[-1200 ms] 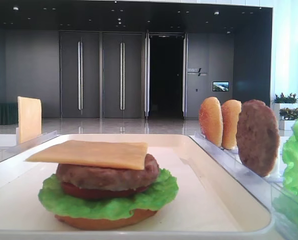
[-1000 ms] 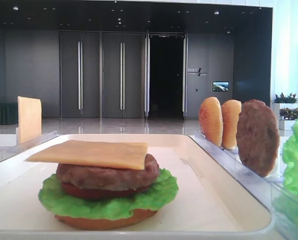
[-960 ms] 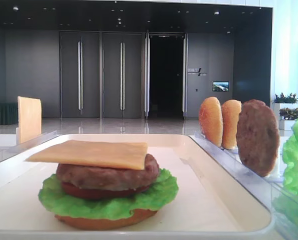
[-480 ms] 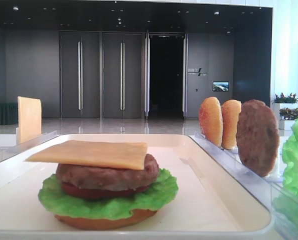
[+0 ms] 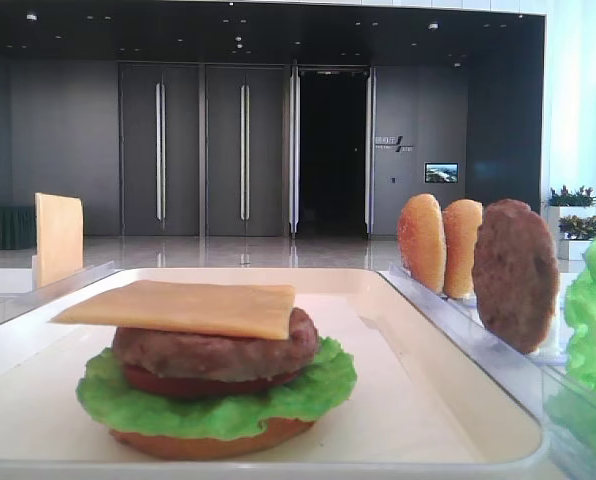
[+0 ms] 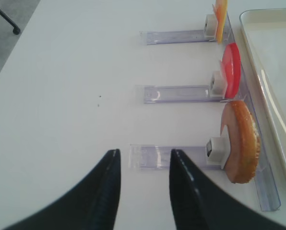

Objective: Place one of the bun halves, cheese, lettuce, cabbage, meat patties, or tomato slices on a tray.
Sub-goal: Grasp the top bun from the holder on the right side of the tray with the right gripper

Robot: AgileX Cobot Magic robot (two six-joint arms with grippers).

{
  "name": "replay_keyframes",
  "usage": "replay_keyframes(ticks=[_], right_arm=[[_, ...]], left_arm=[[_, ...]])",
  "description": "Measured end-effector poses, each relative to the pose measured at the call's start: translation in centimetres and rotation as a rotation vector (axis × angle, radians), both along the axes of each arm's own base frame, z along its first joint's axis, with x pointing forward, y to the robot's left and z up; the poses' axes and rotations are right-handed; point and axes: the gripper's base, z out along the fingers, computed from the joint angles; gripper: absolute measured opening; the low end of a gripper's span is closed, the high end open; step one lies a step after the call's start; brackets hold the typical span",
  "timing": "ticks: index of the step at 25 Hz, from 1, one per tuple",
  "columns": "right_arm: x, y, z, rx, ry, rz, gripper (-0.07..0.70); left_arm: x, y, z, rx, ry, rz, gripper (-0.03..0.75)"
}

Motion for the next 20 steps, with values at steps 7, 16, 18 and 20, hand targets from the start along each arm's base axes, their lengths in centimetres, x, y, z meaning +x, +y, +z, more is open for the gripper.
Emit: replay_keyframes(ticks=[7,16,18,20], right_arm=[[7.5,0.9,2.0,-0.023,0.229,0.001,0.314],[17.7,2.2,3.2,-0.044,0.463,0.004,0.314],[19.4,2.4,3.4,-0.054,0.491,0.011,0.315],[21.2,2.6,3.5,-0.065,0.517,0.022,0.315]], left_arm=[[0.0,0.0,0.0,0.000,0.000,0.000,0.265],[0.0,0.0,0.0,0.000,0.000,0.000,0.265],[0.0,0.0,0.0,0.000,0.000,0.000,0.265],[0.0,0.0,0.0,0.000,0.000,0.000,0.265]])
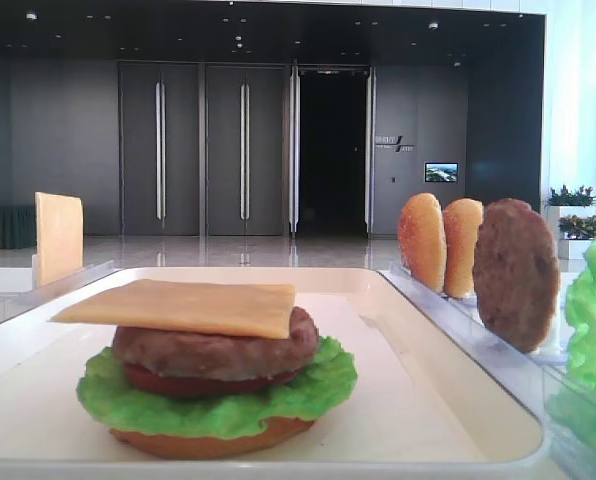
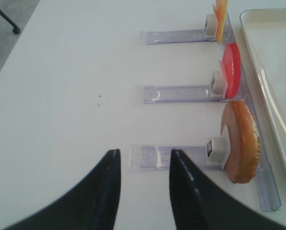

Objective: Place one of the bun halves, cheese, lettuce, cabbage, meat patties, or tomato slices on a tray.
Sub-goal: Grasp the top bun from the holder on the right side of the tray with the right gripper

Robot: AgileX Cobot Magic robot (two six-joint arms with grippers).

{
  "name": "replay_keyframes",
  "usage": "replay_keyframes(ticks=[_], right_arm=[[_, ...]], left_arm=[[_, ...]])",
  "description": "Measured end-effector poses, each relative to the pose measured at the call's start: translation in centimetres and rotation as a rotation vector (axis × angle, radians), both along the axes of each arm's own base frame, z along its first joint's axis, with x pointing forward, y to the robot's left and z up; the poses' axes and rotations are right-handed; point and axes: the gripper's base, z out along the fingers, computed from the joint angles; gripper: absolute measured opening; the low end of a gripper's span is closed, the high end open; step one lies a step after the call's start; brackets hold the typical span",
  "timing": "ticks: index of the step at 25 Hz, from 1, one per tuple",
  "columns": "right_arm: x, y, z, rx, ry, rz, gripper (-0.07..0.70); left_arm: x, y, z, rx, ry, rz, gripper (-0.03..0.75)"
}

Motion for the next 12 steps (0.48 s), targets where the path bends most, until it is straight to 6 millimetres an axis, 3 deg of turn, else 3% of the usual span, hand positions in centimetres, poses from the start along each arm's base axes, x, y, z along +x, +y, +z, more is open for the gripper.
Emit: replay_keyframes(ticks=[12], right_arm=[[10.2,1.2,1.0,-0.011,-0.015,0.028,0.349]], left_arm=[[0.0,0.0,0.0,0.000,0.000,0.000,0.265]])
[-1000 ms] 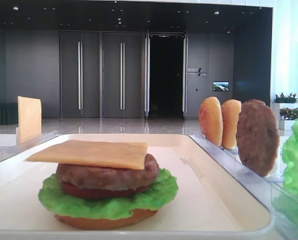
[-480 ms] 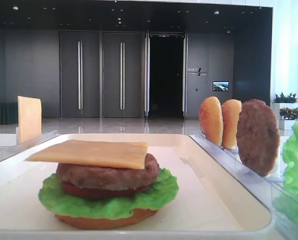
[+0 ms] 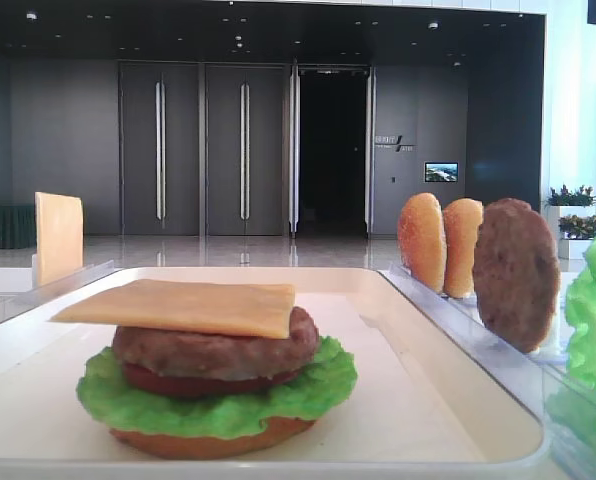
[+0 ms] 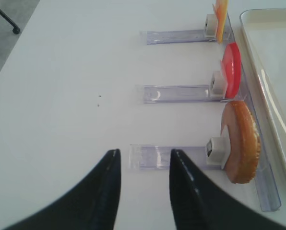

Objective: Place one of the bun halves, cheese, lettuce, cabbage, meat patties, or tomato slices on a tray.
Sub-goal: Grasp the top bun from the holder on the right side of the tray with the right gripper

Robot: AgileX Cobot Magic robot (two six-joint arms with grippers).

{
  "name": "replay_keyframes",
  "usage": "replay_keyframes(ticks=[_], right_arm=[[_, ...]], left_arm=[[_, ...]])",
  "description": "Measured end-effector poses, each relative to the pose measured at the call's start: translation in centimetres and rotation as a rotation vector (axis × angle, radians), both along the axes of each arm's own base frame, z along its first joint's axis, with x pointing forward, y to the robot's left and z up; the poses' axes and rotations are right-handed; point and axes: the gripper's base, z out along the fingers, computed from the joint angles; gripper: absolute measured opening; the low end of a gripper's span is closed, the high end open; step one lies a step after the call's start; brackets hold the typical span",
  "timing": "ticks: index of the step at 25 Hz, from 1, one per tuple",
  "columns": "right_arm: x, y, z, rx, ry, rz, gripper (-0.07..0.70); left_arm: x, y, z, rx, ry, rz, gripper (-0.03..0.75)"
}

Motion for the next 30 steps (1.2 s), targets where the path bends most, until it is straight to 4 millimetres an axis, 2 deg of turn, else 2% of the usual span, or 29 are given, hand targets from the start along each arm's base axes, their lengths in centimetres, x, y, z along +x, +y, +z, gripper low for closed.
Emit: replay_keyframes(ticks=[4,7,19,22,30], right_arm=[[2.5,0.3,-0.4,0.003,-0.009,0.000,0.356],[3.5,0.7,-1.1,0.028,0.006,0.003,0.356],[3.7,1.5,-1.5,0.062,0.022,-0.004,0.357],[3.4,3.3,-1.5,0.070,0.026,0.024,0.357],[1.3,10.4,-1.6,0.093,0.045,0.157,0.357]], left_arm=[[0.0,0.0,0.0,0.000,0.000,0.000,0.265],[0.0,0.0,0.0,0.000,0.000,0.000,0.265],[0.0,0.0,0.0,0.000,0.000,0.000,0.265],[0.0,0.0,0.0,0.000,0.000,0.000,0.265],[0.0,0.0,0.0,0.000,0.000,0.000,0.265]])
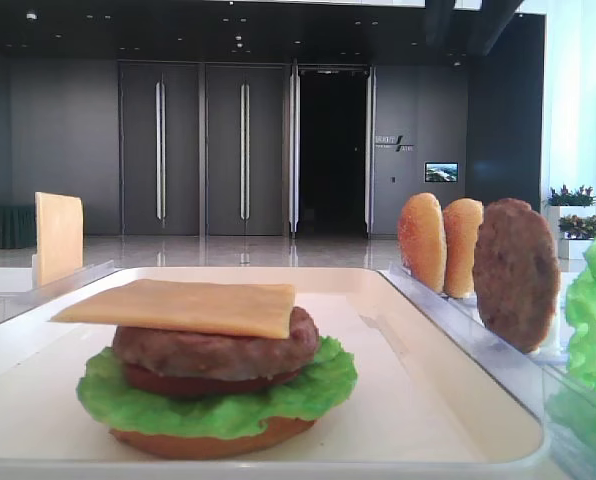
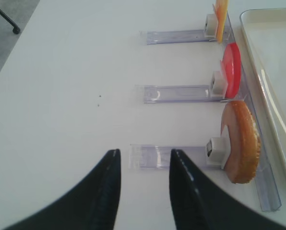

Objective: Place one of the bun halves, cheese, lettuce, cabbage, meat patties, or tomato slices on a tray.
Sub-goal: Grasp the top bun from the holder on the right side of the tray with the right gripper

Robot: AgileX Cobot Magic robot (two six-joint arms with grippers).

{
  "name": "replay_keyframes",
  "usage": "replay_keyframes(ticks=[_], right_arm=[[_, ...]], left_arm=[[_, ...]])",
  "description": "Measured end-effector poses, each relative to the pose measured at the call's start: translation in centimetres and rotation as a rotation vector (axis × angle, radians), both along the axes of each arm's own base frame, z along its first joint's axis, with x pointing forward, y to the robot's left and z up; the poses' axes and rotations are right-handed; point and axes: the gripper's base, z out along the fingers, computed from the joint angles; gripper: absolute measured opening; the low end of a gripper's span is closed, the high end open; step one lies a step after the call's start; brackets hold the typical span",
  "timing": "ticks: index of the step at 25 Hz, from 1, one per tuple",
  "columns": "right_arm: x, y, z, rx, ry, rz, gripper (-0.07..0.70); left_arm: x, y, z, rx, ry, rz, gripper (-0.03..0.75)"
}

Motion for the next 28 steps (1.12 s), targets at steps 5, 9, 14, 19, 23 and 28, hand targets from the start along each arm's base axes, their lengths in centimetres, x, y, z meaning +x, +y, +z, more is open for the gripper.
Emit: replay_keyframes(ticks=[5,9,14,19,23,28], right_arm=[[0.1,1.6,-1.3,0.001,0.038,0.012,0.364],[0.6,1.8,-2.3,-0.002,0.064,0.000,0.417],[1.0,2.1,-3.3,0.011,0.103,-0.039,0.431],[1.9,2.7,-5.0,0.069,0.148,-0.058,0.432],[2.8,2.7,-5.9,0.094,0.134,-0.075,0.432],[3.8,2.4,-7.0,0.096,0.134,-0.095,0.432]], left_arm=[[0.0,0.0,0.0,0.000,0.000,0.000,0.265],[0.0,0.0,0.0,0.000,0.000,0.000,0.265],[0.0,0.0,0.0,0.000,0.000,0.000,0.265],[0.0,0.0,0.0,0.000,0.001,0.000,0.265],[0.0,0.0,0.0,0.000,0.001,0.000,0.265],[0.0,0.0,0.0,0.000,0.001,0.000,0.265]])
